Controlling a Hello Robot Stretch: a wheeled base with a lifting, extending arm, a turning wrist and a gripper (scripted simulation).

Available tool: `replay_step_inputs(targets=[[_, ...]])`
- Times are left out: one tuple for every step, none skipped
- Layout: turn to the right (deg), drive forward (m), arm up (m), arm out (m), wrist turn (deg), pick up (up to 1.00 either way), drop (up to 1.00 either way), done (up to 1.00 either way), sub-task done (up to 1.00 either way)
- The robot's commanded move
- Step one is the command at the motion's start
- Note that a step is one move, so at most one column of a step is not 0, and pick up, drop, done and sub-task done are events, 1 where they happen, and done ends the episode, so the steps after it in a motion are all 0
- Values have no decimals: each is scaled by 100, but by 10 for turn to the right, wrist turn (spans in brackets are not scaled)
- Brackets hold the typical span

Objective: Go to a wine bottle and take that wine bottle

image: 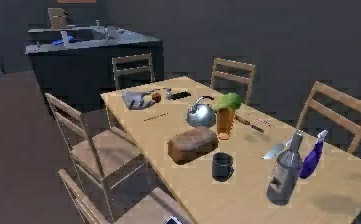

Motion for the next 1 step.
replay_step_inputs(targets=[[-450,0,0,0,0,0,0,0,0]])
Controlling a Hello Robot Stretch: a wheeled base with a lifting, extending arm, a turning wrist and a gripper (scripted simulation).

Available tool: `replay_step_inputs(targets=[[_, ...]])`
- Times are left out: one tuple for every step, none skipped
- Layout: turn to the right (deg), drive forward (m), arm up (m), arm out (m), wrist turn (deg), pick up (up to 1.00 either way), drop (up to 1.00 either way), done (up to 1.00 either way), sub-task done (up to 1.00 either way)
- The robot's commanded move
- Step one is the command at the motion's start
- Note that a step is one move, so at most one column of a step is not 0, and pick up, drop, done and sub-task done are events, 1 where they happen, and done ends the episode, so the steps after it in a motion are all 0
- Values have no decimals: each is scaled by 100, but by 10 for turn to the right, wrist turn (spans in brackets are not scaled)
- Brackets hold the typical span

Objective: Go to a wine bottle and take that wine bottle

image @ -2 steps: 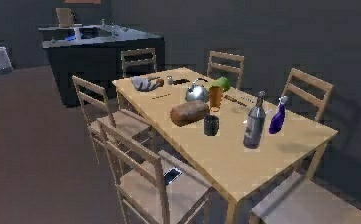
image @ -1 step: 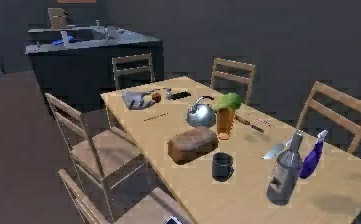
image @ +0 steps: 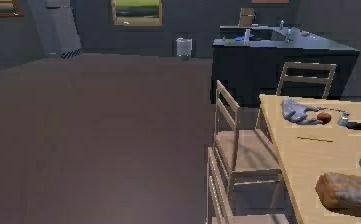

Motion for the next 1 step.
replay_step_inputs(targets=[[-90,0,0,0,0,0,0,0,0]])
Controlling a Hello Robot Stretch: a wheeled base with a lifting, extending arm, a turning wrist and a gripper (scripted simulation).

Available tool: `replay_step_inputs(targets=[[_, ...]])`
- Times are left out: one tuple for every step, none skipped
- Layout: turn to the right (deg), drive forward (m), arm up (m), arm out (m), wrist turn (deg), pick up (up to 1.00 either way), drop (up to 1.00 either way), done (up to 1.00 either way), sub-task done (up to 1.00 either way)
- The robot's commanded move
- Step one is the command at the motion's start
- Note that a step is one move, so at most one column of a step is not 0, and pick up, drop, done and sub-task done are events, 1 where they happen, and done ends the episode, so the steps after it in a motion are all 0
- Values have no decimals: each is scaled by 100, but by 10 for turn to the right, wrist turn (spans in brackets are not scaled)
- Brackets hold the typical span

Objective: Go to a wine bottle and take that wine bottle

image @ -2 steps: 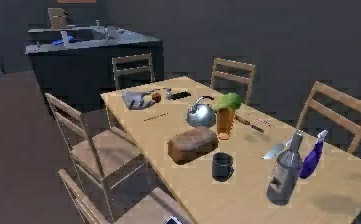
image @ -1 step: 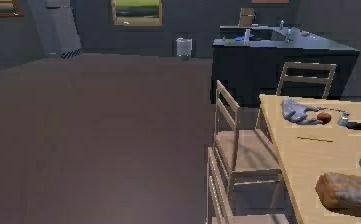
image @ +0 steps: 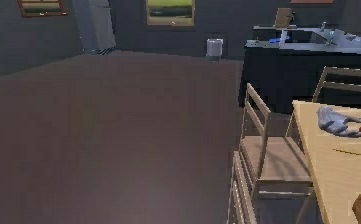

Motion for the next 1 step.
replay_step_inputs(targets=[[0,0,50,0,0,0,0,0,0]])
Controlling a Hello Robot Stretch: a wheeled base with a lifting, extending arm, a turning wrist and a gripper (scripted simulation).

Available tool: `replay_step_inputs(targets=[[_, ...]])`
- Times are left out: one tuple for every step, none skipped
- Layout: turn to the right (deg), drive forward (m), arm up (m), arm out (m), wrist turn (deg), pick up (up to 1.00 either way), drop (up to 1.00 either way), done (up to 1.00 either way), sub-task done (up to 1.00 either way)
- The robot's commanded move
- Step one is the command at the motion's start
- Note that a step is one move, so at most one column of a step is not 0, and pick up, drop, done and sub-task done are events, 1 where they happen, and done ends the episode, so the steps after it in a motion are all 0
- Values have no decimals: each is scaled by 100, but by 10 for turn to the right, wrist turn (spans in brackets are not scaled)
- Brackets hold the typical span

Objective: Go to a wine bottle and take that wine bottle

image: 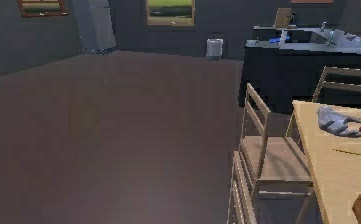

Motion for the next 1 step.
replay_step_inputs(targets=[[0,0,32,0,0,0,0,0,0]])
